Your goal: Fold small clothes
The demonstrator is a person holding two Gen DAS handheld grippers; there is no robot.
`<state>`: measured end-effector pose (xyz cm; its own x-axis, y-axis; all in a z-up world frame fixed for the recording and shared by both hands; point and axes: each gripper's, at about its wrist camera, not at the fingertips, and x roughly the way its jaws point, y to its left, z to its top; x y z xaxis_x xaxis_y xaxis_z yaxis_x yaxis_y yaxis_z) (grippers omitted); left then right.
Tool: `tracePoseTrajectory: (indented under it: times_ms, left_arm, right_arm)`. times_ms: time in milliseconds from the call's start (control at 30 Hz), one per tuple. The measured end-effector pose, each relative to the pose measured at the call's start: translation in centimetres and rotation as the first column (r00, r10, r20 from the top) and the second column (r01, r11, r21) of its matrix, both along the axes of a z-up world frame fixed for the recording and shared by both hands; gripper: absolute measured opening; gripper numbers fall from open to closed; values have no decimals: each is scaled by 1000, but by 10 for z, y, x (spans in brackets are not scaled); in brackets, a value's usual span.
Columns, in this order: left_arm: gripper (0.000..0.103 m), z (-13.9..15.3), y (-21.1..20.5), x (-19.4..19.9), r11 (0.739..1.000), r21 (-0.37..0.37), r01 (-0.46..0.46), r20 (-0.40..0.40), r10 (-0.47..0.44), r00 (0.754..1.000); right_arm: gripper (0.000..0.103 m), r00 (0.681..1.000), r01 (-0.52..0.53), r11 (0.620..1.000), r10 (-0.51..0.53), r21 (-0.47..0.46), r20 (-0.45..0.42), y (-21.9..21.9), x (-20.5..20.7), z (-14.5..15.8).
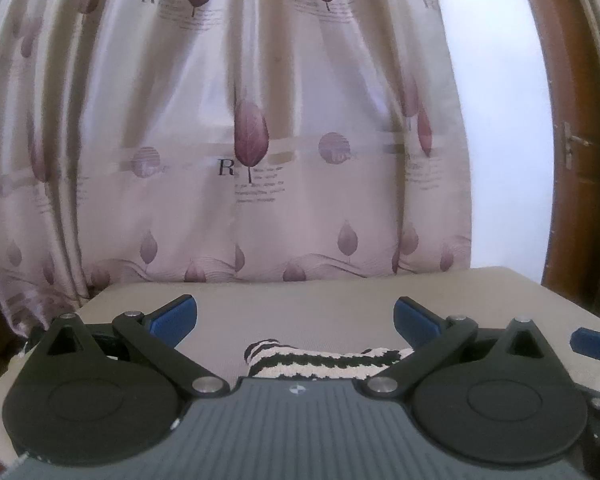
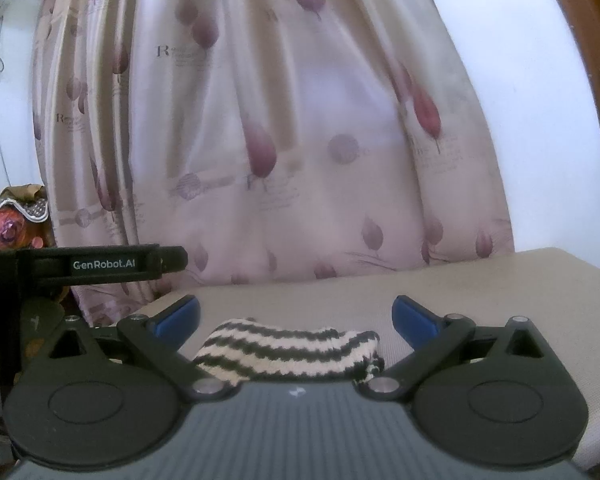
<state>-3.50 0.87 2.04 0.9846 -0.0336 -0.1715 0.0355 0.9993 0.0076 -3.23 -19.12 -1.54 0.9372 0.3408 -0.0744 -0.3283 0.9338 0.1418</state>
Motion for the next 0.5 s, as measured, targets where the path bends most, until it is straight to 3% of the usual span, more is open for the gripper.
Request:
tracePoseTrajectory:
  times_ms: [500]
  left_arm:
    - [103,-16,6,13,999,-35,-39,-116,35,993]
  right_arm:
    - [103,1000,-6,1000,5,-18,-24,3,-6,-4]
